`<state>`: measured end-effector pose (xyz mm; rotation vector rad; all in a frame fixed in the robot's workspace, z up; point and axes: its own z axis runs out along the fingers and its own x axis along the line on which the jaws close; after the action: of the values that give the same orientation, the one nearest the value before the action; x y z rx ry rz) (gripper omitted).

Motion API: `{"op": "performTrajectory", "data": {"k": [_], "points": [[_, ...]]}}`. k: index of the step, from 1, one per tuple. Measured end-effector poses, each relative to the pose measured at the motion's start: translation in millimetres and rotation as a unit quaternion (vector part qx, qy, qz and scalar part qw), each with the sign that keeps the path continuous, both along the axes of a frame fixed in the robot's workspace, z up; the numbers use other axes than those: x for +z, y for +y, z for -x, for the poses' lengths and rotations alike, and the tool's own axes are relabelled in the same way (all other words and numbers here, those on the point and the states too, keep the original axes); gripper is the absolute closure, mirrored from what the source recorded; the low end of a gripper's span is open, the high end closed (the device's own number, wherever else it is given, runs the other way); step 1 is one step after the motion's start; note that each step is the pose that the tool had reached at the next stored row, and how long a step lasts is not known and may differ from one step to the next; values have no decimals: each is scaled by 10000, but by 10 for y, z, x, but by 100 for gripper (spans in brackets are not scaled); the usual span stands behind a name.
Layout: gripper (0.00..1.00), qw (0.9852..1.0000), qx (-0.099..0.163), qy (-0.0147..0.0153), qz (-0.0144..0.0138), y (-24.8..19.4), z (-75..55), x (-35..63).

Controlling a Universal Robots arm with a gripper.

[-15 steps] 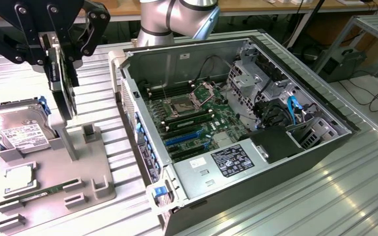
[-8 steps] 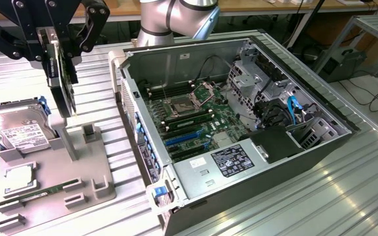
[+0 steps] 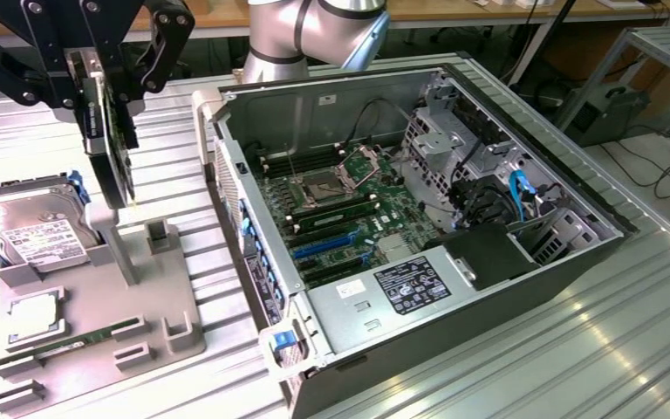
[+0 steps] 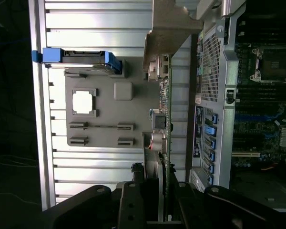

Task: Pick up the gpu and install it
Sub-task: 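Pick up the gpu and move the gpu toward the slot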

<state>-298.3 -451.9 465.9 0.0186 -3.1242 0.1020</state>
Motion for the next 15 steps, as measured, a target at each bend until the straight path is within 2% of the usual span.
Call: {"op": "performTrajectory", "data": {"k": [15], "points": [[72,10000,0,0,0,0,-139,-1]]}}
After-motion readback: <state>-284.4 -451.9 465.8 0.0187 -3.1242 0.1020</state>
